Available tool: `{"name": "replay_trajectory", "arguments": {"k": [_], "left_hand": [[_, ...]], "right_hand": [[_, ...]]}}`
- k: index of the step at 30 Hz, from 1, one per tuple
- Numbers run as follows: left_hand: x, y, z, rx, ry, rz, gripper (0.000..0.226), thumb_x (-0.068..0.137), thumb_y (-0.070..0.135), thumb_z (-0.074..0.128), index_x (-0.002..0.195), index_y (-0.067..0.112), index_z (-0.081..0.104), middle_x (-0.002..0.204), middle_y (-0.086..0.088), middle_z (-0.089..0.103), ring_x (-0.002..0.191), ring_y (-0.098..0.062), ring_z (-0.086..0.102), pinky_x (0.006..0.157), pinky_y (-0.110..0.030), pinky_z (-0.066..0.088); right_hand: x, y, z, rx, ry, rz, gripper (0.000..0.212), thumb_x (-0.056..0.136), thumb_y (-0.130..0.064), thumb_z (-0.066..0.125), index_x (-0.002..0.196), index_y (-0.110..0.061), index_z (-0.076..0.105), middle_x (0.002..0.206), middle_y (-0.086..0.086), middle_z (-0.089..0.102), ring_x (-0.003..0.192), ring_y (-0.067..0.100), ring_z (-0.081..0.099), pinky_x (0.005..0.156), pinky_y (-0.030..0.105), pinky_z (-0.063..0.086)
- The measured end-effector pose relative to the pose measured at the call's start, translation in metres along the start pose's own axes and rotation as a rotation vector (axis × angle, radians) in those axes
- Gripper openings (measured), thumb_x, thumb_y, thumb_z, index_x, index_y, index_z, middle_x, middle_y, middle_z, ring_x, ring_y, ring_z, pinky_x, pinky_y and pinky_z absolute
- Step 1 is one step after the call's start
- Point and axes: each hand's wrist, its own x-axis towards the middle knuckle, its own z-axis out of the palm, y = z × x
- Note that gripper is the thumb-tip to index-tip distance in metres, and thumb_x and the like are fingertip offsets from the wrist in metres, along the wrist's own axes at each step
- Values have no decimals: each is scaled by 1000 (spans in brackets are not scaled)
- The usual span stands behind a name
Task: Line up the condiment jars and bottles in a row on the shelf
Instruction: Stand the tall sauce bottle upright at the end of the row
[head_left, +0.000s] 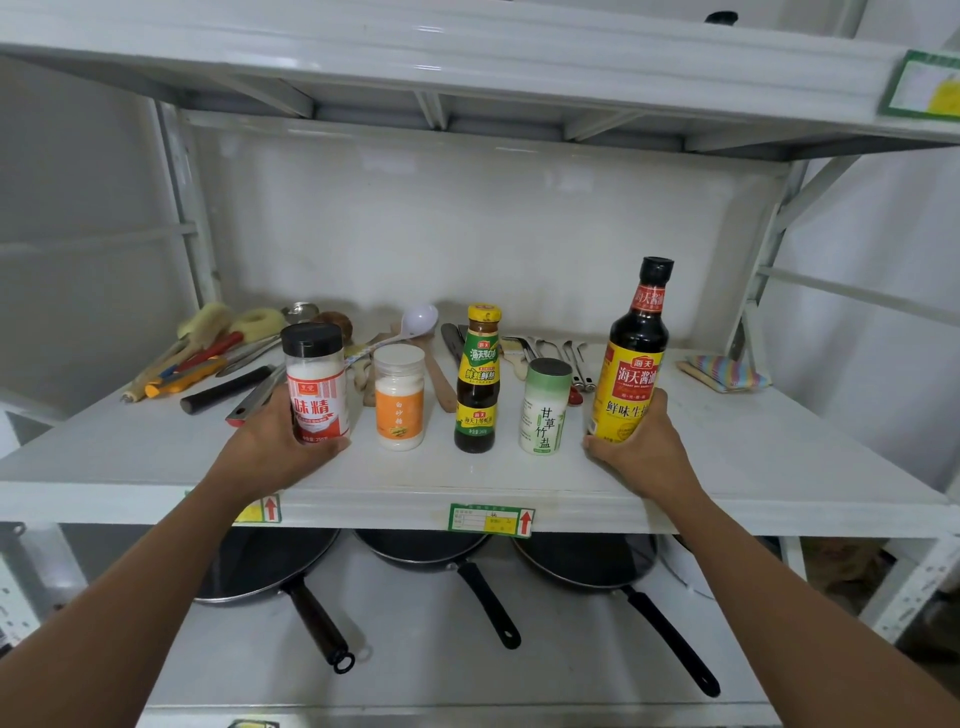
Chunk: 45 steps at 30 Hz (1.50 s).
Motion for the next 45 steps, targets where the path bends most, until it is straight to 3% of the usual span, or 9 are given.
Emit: {"name": "replay_trajectory", "arguments": {"k": [29,45], "left_hand": [[-2,7,1,-30,21,4,96,81,37,86,156,27,27,155,-5,48,139,-32,51,111,-53,46],[-6,10,2,-17,48,-1,98,79,36,89,155,24,29,153,-8,50,137,-32,53,109,-51,46]], "right_hand": [[-3,-3,2,-2,10,-2,83,79,-29,91,140,-20,36,119,0,55,103,19,59,75,28,47],[-4,-8,-1,27,-7,21,94,73,-32,95,144,-19,34,127,5,57,111,23,62,83,33,51]]}}
